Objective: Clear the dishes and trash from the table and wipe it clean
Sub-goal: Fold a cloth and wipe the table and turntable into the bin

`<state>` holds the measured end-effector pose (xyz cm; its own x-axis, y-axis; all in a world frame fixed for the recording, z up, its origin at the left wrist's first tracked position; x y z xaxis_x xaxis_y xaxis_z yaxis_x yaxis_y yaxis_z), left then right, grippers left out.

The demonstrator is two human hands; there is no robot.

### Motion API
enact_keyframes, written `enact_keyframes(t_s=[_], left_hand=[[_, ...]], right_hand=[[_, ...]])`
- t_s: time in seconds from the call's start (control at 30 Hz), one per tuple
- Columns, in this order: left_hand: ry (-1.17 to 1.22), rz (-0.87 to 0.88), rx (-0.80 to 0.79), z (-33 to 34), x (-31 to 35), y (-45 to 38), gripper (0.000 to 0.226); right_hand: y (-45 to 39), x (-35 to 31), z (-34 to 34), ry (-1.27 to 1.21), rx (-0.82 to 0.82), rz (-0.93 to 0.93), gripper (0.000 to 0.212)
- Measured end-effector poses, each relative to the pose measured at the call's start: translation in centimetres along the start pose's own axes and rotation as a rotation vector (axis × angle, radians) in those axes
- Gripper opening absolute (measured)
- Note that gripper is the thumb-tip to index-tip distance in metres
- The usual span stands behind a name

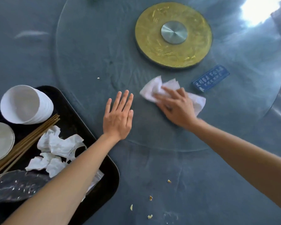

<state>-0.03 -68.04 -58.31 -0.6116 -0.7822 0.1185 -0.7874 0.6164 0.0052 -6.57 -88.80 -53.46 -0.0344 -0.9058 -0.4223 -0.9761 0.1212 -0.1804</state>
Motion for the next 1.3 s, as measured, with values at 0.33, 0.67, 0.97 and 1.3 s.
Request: enact_keyframes(t_s=[0.33,0.67,0.97,1.3], left_hand=[[-0.029,-0.007,-0.048,-0.9,-5.3,-2.6,0.064],[0.004,-0.135,-0.021,0.0,0.6,-1.5,0.058],[-0.045,-0.011,-0.048,-0.4,-5.6,-4.9,0.059],[0.152,-0.288,-0.133,-1.0,1.2,-1.8,0.059]], right_hand=[[4.4,-3.1,-2.9,-0.302,0.007,-0.221,0.035],[-11.4,11.6,-4.0,0.056,0.093,0.341,0.05],[8.8,-9.6,3.7,-0.301,-0.292,-0.322,0.049],[-8.5,10.7,-9.2,-0.157,0.25,0.309,0.027]])
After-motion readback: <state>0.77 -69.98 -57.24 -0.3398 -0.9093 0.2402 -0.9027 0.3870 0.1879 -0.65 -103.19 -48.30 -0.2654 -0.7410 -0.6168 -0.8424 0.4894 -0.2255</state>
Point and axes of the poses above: each hand's wrist, its own y-axis away from the middle knuckle, its own z-axis out of the palm, x = y × z, the point moved 8 cm from there along -y, towards the middle knuckle, and after that the axes turned 8 degrees about -y, right-handed, at the moved point
